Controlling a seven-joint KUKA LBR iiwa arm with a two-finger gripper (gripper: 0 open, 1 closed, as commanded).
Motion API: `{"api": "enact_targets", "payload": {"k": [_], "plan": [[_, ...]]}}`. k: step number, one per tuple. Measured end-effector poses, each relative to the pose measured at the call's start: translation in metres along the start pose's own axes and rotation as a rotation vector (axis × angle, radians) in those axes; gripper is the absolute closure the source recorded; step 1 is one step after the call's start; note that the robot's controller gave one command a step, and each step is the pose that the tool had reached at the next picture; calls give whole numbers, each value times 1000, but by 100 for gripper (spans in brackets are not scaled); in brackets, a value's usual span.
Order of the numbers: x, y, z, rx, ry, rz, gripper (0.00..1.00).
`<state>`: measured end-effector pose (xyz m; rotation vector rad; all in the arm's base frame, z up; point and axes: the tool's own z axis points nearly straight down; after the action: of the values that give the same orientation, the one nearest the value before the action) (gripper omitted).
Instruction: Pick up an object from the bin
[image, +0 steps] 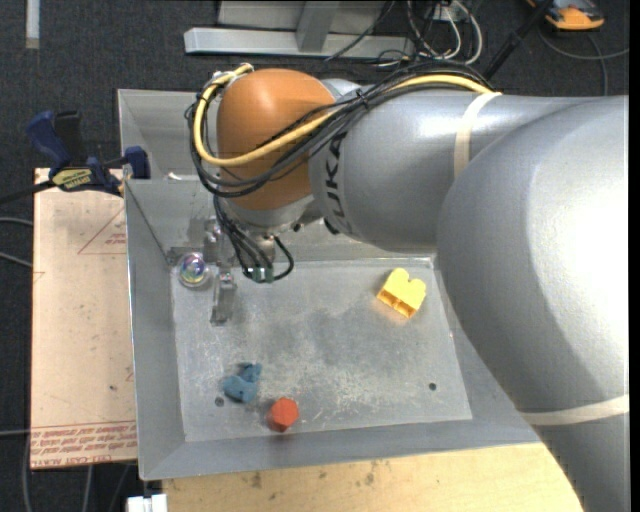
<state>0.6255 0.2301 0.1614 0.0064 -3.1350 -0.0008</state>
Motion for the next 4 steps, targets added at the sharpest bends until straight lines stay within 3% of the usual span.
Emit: {"api": "enact_targets", "payload": {"k": [1, 2, 3, 4], "plan": [[51, -17, 13, 1, -2, -47, 0], [76, -66, 94, 2, -3, -293, 0], [75, -65, 92, 0, -7, -294, 100], [75, -64, 92, -1, -8, -294, 0]]}}
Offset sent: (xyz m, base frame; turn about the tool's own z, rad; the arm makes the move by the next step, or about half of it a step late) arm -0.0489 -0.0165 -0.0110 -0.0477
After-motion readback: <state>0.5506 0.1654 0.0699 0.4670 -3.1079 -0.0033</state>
